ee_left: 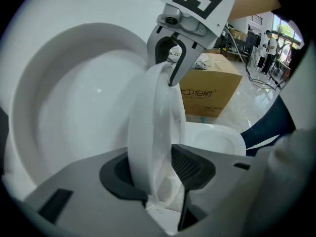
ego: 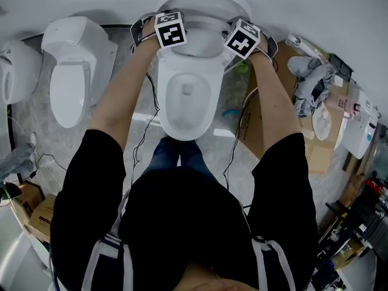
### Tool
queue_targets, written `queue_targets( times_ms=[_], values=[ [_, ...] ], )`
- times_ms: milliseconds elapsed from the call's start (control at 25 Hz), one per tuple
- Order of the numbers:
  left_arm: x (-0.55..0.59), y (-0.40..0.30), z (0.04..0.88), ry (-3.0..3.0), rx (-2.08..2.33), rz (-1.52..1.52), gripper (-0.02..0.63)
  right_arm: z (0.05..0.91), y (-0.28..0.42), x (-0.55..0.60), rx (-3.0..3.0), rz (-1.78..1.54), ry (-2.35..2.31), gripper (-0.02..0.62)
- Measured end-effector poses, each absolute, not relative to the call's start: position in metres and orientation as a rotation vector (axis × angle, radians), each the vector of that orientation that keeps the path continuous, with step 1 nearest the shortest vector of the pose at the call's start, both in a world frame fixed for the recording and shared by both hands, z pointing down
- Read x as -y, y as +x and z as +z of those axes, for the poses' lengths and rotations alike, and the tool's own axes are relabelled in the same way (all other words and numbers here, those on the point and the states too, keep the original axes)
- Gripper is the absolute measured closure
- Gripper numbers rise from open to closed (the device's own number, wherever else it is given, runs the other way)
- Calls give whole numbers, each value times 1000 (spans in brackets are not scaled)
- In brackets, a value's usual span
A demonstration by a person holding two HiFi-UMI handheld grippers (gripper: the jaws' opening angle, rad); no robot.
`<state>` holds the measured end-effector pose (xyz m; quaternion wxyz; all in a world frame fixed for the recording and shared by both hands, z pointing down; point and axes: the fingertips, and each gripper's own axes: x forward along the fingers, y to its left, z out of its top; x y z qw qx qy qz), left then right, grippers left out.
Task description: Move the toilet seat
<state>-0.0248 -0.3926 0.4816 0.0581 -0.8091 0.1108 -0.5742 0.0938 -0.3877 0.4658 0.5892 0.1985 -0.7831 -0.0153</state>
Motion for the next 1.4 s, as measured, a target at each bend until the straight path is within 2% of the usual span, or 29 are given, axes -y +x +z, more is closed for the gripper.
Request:
queue_targets(
  times_ms=[360,440,560,720,800,840,920,960,1040,1160,1400],
  values=[
    [396,-25,481,-2427,-408,-1771,417,461,97,390,1843,15,572,453],
    [397,-25,480,-2410,-477,-1747,394,459,100,390,1852,12,637,443],
    [396,-28,472,-2390,-605,-1672,342,458,105,389,1822,-20,728,390],
    [392,-32,448,-2435,-857,-1474,342,442,105,379,1838,-76,858,391],
    [387,-35,435,-2469,-954,-1376,347,430,105,375,1861,-103,940,415],
    [384,-36,428,-2472,-987,-1334,373,423,104,373,1873,-118,981,429],
    [376,-38,413,-2461,-1030,-1260,503,407,103,367,1899,-145,1059,473],
    [371,-38,404,-2456,-1046,-1226,546,398,102,363,1914,-157,1097,490],
    [360,-38,387,-2460,-1079,-1154,591,380,100,353,1941,-176,1167,533],
    [344,-35,358,-2490,-1119,-1052,598,351,99,335,1984,-184,1273,569],
    [296,-33,294,-2560,-1224,-801,598,293,100,284,2109,-137,1488,572]
  ],
)
